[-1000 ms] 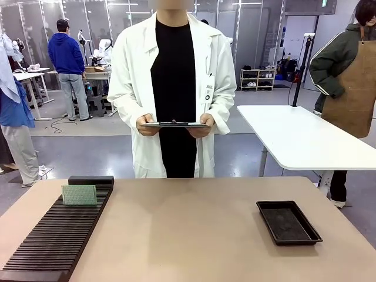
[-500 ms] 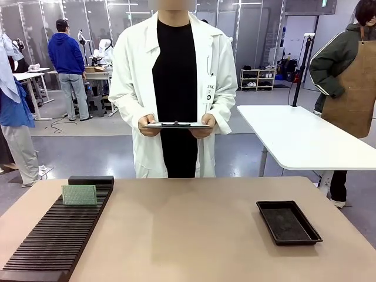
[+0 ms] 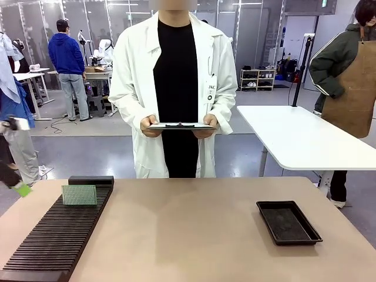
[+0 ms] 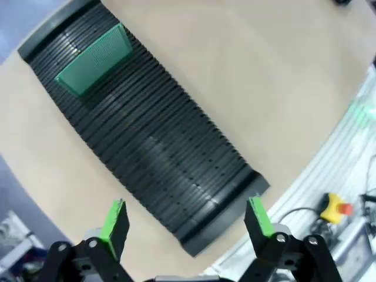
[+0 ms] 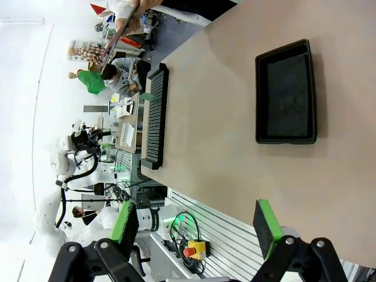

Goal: Inspect the PCB.
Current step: Pick up the Blank PCB and present it to the human.

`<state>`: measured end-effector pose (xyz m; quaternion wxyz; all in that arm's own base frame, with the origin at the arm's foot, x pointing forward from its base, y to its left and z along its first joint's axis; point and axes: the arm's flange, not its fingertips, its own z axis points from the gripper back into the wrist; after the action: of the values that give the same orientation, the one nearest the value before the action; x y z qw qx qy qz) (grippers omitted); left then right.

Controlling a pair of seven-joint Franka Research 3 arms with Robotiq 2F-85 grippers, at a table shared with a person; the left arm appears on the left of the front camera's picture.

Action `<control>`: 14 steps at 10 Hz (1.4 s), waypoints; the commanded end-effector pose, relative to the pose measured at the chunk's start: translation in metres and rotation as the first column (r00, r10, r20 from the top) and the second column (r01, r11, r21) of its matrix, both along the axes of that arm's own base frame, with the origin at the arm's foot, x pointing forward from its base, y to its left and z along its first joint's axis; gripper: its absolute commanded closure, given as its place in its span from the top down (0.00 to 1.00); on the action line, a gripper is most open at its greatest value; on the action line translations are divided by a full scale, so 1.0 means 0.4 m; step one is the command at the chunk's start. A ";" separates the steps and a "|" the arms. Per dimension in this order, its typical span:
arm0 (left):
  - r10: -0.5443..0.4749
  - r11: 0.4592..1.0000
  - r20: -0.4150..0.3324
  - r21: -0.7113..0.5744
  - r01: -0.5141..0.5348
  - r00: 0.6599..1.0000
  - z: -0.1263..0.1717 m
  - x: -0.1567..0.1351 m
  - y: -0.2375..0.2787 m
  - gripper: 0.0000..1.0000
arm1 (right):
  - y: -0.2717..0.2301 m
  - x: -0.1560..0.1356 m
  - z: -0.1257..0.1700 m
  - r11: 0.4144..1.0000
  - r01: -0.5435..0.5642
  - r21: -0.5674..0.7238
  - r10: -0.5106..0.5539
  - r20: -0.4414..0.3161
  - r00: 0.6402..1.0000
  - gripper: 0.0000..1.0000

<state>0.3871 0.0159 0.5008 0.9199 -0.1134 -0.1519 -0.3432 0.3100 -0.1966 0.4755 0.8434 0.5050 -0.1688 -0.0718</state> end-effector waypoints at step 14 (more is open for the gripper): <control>-0.595 0.754 -0.099 0.273 0.597 0.797 -0.017 0.333 0.002 1.00 | -0.002 -0.003 0.003 1.000 -0.003 -0.006 0.003 -0.010 1.000 1.00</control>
<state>0.4902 0.0047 0.4879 0.8001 -0.0228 -0.0783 -0.5943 0.3102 -0.1968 0.4750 0.8434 0.5050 -0.1682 -0.0724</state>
